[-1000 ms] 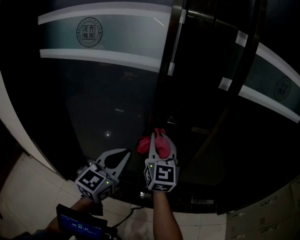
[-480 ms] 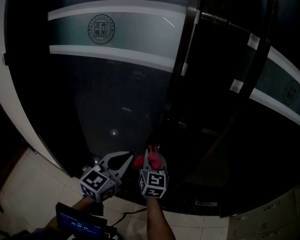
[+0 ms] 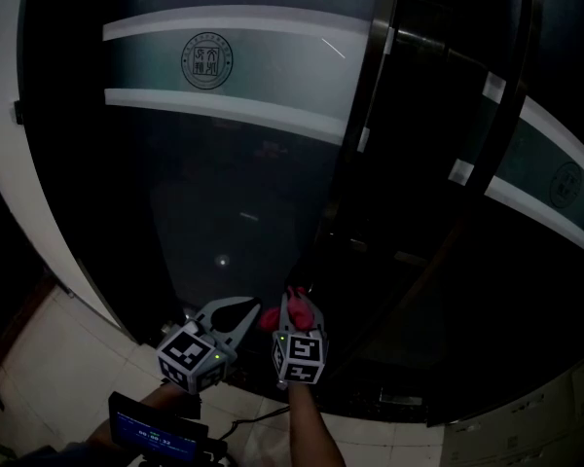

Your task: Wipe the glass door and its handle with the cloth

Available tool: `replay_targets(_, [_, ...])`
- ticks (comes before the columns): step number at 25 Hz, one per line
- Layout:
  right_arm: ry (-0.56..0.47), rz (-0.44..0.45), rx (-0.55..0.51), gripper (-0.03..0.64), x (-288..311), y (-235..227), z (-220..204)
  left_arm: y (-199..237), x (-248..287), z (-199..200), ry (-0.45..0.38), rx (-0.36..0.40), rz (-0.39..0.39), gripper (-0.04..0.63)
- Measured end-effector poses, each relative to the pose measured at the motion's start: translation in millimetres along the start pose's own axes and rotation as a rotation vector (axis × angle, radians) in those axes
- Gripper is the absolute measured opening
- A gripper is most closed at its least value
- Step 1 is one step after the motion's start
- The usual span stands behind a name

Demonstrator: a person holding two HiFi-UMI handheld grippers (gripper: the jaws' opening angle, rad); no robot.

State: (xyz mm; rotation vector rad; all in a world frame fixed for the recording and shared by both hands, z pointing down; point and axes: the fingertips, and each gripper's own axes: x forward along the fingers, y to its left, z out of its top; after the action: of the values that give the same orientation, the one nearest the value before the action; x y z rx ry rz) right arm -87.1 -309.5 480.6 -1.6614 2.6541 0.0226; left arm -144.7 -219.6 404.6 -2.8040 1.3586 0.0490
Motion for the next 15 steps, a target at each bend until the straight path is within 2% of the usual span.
replay_targets(3, [-0.04,0.006,-0.011,0.052,-16.4,2.1,23.3,-11.7,-1.0,7.3,-0.002,-0.023,-0.013,0.017])
replay_targets(8, [-0.127,0.006,-0.026,0.052,-62.7,3.3,73.9,-20.0,-1.1,-3.7,-0.012,-0.059,-0.025,0.017])
replay_targets(15, [-0.229,-0.053,-0.054,0.052,-150.3,-10.5,125.2,-72.8,5.9,10.7,-0.02,-0.05,-0.134,0.017])
